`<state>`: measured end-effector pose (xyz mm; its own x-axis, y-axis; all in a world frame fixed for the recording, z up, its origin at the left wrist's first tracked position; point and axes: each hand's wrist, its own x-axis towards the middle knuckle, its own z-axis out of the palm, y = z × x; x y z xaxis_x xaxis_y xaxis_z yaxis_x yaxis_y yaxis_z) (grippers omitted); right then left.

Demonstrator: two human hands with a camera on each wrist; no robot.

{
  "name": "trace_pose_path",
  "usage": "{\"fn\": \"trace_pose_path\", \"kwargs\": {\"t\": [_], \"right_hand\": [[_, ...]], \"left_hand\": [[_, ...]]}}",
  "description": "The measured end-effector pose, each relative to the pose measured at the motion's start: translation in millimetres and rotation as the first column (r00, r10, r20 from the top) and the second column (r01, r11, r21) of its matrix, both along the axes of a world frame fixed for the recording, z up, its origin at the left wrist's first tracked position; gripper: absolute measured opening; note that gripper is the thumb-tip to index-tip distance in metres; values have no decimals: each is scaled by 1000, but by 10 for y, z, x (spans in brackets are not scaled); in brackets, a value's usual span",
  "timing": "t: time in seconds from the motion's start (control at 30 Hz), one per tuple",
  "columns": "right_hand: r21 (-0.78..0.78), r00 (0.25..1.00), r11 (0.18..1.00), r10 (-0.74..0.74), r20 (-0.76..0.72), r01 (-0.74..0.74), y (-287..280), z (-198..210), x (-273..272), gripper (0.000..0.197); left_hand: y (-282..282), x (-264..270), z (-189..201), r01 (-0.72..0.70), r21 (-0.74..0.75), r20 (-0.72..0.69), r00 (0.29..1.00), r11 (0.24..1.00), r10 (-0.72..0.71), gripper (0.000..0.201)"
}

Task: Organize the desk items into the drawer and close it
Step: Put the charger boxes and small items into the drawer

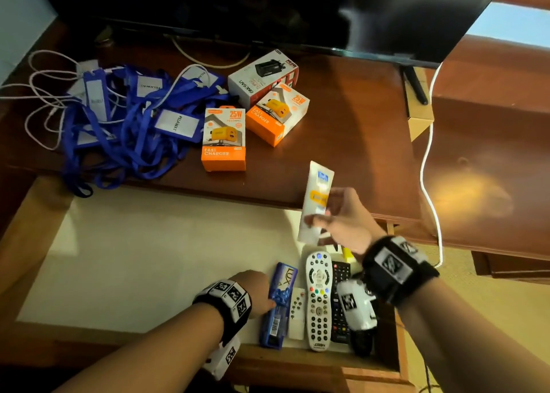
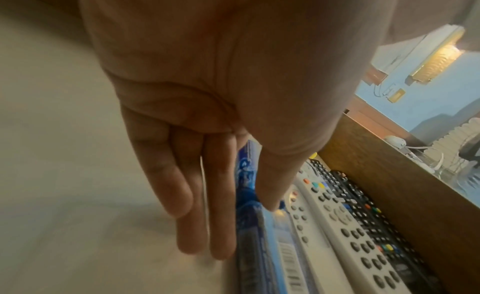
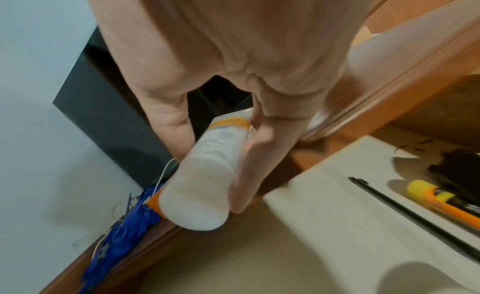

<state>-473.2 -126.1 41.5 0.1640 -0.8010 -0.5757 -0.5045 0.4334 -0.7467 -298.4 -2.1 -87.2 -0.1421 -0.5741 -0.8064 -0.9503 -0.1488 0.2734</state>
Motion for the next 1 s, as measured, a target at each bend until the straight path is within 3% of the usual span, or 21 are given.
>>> {"fn": "trace_pose_path", "kwargs": {"t": [0.17,0.3,0.4,0.5,0.6,0.83,0.9,1.0], "right_hand": [[-19,987,988,152,-48,-153,440,-98,-132,70],[-79,950,953,282,-134,-294,586,-202,-155,102],[-90,921,924,354,-165,-371,627,-237,-153,119],[-84,904,912,380,-195,-401,631,-245,-109,125],[-62,897,913,379,-228,-402,622,-325,-36,131],[-91,896,944,268,-355,-318,674,-530,120,124],[-60,882,946,272,-384,-318,687,-525,206,125],[-19,878,950,279,-388,-310,728,-574,410,127]], "left_hand": [[55,-41,-19,-20,153,-70,997,988,32,41],[43,-50,16,11,219,-77,997,976,6,28],[66,60,-18,-75,264,-57,994,962,93,31],[15,191,-89,-227,165,-46,970,960,237,29],[-41,181,-132,-278,137,-161,941,951,299,26],[-14,190,-123,-137,146,-254,952,980,171,20],[13,302,-108,-139,119,-249,954,983,165,17],[22,594,-44,-227,-6,-209,953,974,220,32]]}}
